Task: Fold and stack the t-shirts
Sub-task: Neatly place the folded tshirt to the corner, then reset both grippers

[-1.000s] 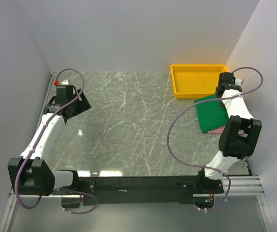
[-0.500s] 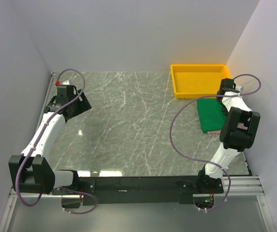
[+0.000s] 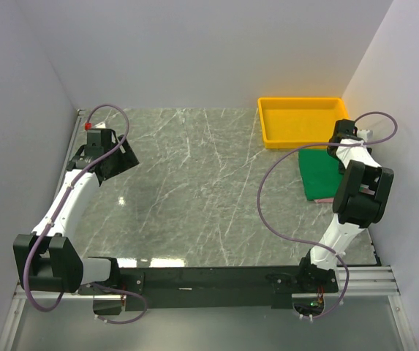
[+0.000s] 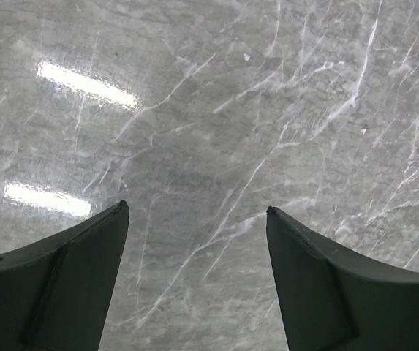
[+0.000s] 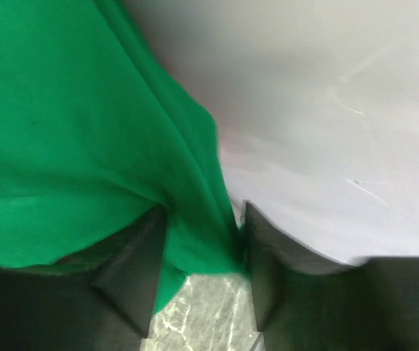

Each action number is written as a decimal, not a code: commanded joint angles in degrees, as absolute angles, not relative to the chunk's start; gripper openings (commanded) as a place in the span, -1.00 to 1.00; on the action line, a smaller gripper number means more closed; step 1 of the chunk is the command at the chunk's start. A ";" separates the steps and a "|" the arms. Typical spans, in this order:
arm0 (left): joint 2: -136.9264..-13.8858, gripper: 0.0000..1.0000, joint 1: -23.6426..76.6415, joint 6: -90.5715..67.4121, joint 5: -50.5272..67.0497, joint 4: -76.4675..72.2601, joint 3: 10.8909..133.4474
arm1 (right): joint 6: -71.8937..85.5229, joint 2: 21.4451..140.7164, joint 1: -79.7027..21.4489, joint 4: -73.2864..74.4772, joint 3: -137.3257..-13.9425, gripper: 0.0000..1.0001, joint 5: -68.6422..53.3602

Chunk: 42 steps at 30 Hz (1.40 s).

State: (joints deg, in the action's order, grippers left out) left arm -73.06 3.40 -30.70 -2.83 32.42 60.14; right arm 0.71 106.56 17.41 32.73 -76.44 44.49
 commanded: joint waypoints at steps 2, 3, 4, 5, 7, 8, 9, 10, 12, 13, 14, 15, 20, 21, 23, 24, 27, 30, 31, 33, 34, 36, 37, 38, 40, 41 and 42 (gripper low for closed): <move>-72.69 0.62 3.08 -29.97 -1.85 31.20 60.47 | 3.68 104.94 18.11 31.64 -77.87 0.18 51.15; -72.60 0.62 3.08 -29.97 -2.02 31.29 60.38 | 4.56 104.07 18.11 32.16 -77.96 0.21 51.41; -72.60 0.62 3.08 -29.97 -2.11 31.29 60.38 | 5.53 103.54 18.11 32.78 -78.22 0.25 50.72; -72.60 0.63 3.16 -29.97 -2.11 31.29 60.47 | 6.58 103.01 18.11 33.22 -78.48 0.27 49.93; -72.51 0.63 3.08 -29.88 -1.85 31.38 60.47 | 7.99 101.69 18.11 35.06 -78.92 0.38 49.40; -72.34 0.63 3.08 -29.88 -2.02 31.29 60.47 | 10.00 101.25 18.11 36.98 -79.62 0.39 49.05; -72.07 0.64 3.16 -29.88 -2.20 31.38 60.47 | 10.89 99.86 18.19 37.70 -79.89 0.39 48.52; -71.81 0.64 3.08 -29.88 -2.37 31.29 60.38 | 11.68 99.06 18.11 38.40 -80.15 0.39 48.08; -71.11 0.65 3.08 -29.71 -2.46 31.11 60.29 | 13.88 95.82 18.11 40.07 -80.59 0.40 45.89; -70.84 0.65 3.08 -29.71 -2.46 31.03 60.21 | 14.41 94.32 18.11 40.34 -80.68 0.41 45.01; -70.32 0.66 3.08 -29.62 -2.46 30.85 60.12 | 15.55 91.17 18.11 41.04 -80.77 0.41 42.65; -69.96 0.66 3.08 -29.62 -2.46 30.76 60.12 | 16.34 89.32 18.11 41.65 -80.86 0.42 41.41; -66.98 0.70 3.60 -29.36 0.43 27.52 59.59 | 19.95 76.05 18.11 43.50 -79.90 0.51 32.27; -66.02 0.72 3.95 -29.18 1.48 27.16 59.50 | 20.39 71.15 18.11 43.94 -79.54 0.53 28.69; -64.61 0.76 5.09 -28.92 1.32 26.89 59.24 | 21.35 64.21 18.11 44.73 -78.40 0.56 24.46; -64.08 0.80 5.27 -29.00 1.06 27.33 59.24 | 21.79 61.81 18.11 45.17 -77.96 0.56 22.61; -61.36 0.95 6.06 -29.97 0.09 29.78 59.59 | 23.46 51.53 17.23 44.04 -74.90 0.57 13.73; -57.49 0.98 6.24 -30.85 0.18 31.98 58.89 | 24.69 41.24 14.34 42.01 -70.93 0.65 9.76; -56.35 0.99 6.24 -30.85 -1.48 34.25 58.89 | 24.87 39.13 11.54 42.01 -70.14 0.66 9.84; -51.78 0.99 6.24 -30.85 -3.42 36.03 58.80 | 24.26 34.03 8.10 42.89 -70.14 0.66 13.87; -49.85 0.99 6.24 -30.85 -5.69 37.51 58.54 | 22.87 32.62 4.08 42.98 -69.53 0.66 15.02; -43.88 0.99 6.24 -30.76 -7.72 38.23 58.01 | 21.71 28.05 0.63 43.15 -68.47 0.68 18.36; -41.94 0.99 6.24 -30.76 -8.60 38.49 57.75 | 21.19 26.47 -1.91 43.07 -66.64 0.68 18.98; -38.53 0.99 6.24 -30.76 -10.01 38.84 57.40 | 20.75 23.50 -2.89 42.28 -65.40 0.68 18.72; -35.44 0.99 6.15 -31.02 -11.68 39.46 56.61 | 20.22 20.41 -4.04 41.66 -61.38 0.74 18.11; -32.20 0.99 6.24 -31.29 -13.17 38.94 55.99 | 19.78 17.26 -5.00 40.53 -59.69 0.75 17.58; -30.43 0.99 6.24 -31.12 -13.88 38.50 54.33 | 19.60 15.66 -5.36 39.73 -57.94 0.76 17.23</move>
State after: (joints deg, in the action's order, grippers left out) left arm -34.79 6.09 -30.87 -8.80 37.95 57.04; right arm 21.52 19.68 -3.75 41.76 -62.00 16.91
